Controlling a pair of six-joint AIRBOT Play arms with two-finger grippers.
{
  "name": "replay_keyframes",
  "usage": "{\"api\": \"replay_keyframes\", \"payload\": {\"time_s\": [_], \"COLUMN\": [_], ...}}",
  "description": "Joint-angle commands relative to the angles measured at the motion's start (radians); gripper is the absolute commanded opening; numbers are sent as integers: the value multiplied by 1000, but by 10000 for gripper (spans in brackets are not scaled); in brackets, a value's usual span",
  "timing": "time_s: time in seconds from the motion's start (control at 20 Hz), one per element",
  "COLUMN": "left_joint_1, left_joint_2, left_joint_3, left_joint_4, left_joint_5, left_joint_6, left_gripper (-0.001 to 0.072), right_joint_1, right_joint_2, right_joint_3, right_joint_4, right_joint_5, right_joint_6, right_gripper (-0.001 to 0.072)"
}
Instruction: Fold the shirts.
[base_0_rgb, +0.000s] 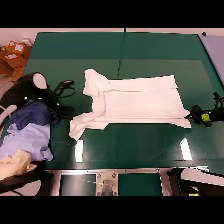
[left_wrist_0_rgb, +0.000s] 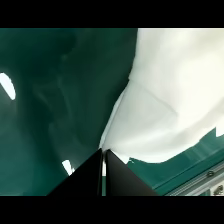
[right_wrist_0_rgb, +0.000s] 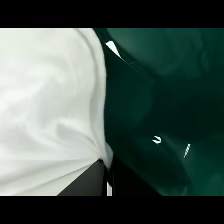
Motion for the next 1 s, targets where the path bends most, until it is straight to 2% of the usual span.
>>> {"api": "replay_keyframes", "payload": {"time_s": [0.0,0.1,0.25,0.3,0.35,0.4,0.55,0.7,0.75,0.8,0.95], "left_joint_1": [114,108,123,132,135,135,133,72,19,-56,-309], "left_joint_2": [-3,-3,-3,-2,-2,-2,14,66,82,89,64], "left_joint_3": [-48,-129,-220,-220,-211,-193,-94,-3,2,2,-10], "left_joint_4": [-192,-241,-233,-233,-236,-233,-232,-227,-216,-192,-10], "left_joint_5": [-8,35,171,176,163,134,19,6,25,61,240], "left_joint_6": [172,233,240,240,237,227,209,201,198,172,21], "left_gripper": [25,24,25,58,402,693,696,678,644,644,647], "right_joint_1": [10,40,58,58,58,58,58,58,58,58,58], "right_joint_2": [1,1,1,2,2,2,2,2,2,2,2], "right_joint_3": [-6,-33,-54,-54,-54,-54,-54,-54,-54,-54,-54], "right_joint_4": [14,22,21,21,20,20,21,21,21,21,21], "right_joint_5": [3,6,14,25,39,48,60,58,55,48,24], "right_joint_6": [2,1,2,2,2,2,2,2,2,2,2], "right_gripper": [14,14,14,14,14,14,14,14,14,14,15]}}
